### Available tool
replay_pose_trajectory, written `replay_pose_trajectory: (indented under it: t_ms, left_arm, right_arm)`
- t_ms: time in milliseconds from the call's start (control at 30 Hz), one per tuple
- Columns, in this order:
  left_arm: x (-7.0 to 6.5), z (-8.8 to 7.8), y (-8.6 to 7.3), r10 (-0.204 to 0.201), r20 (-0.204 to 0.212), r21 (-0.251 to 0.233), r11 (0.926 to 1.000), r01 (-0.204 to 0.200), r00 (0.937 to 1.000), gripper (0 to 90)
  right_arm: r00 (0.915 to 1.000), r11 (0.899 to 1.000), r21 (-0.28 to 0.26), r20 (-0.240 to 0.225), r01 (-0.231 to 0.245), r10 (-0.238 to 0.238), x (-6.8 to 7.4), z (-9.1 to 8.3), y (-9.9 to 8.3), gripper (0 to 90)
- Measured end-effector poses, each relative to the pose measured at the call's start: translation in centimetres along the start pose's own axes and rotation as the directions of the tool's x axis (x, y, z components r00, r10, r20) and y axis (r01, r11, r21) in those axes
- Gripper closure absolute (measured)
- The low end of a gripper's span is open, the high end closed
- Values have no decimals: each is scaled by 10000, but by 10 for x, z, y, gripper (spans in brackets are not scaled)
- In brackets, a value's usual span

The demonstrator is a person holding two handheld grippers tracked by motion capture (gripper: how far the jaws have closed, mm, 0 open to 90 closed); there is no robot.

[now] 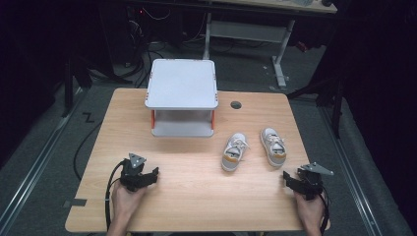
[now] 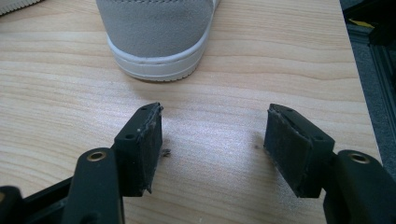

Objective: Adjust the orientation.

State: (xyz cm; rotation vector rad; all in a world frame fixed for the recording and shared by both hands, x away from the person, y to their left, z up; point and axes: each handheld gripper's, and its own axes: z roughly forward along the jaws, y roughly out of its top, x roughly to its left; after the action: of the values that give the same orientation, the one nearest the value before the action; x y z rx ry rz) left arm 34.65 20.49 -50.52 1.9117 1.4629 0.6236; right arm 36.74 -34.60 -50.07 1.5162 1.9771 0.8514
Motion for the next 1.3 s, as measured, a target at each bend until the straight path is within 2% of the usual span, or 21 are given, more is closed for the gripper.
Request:
replay_pose_trajectory:
  t_ms: [200,367,533,633,700,933,1100,1200,1233,1300]
  left_arm:
    - [-1,-2,3,149,18,236,9996,-149,9999,332]
    - [-4,-5,9,228,115,148,9996,-230,9997,343]
    - [-8,-9,16,250,527,-15,9997,-250,9983,349]
    - [-12,-10,22,564,772,-149,9984,-554,9954,369]
    - [-16,-11,27,687,1160,-257,9975,-662,9909,382]
    - [-27,-12,38,855,1537,-388,9960,-804,9844,382]
    - [-41,-12,54,1014,1797,-223,9948,-990,9785,387]
    - [-46,-12,59,1153,1768,-242,9933,-1128,9775,393]
    - [-50,-11,64,1172,1957,-205,9931,-1154,9736,389]
    - [-53,-10,66,1211,2019,-209,9926,-1193,9719,386]
  right_arm:
    - [10000,10000,4,5,1,-1,0,0,0,368]
    - [10000,10000,1,0,8,-8,0,0,0,368]
    - [10000,10000,2,-3,11,-11,0,0,0,368]
    - [10000,10000,4,4,10,-10,0,0,0,368]
    - [10000,10000,1,-5,14,-14,0,0,0,368]
    - [10000,10000,1,-6,17,-17,0,0,0,368]
    - [10000,10000,1,5,19,-19,0,0,0,368]
    - [10000,10000,1,6,21,-21,0,0,0,368]
    - [10000,10000,2,5,19,-19,0,0,0,368]
    - [10000,10000,3,5,18,-18,0,0,0,368]
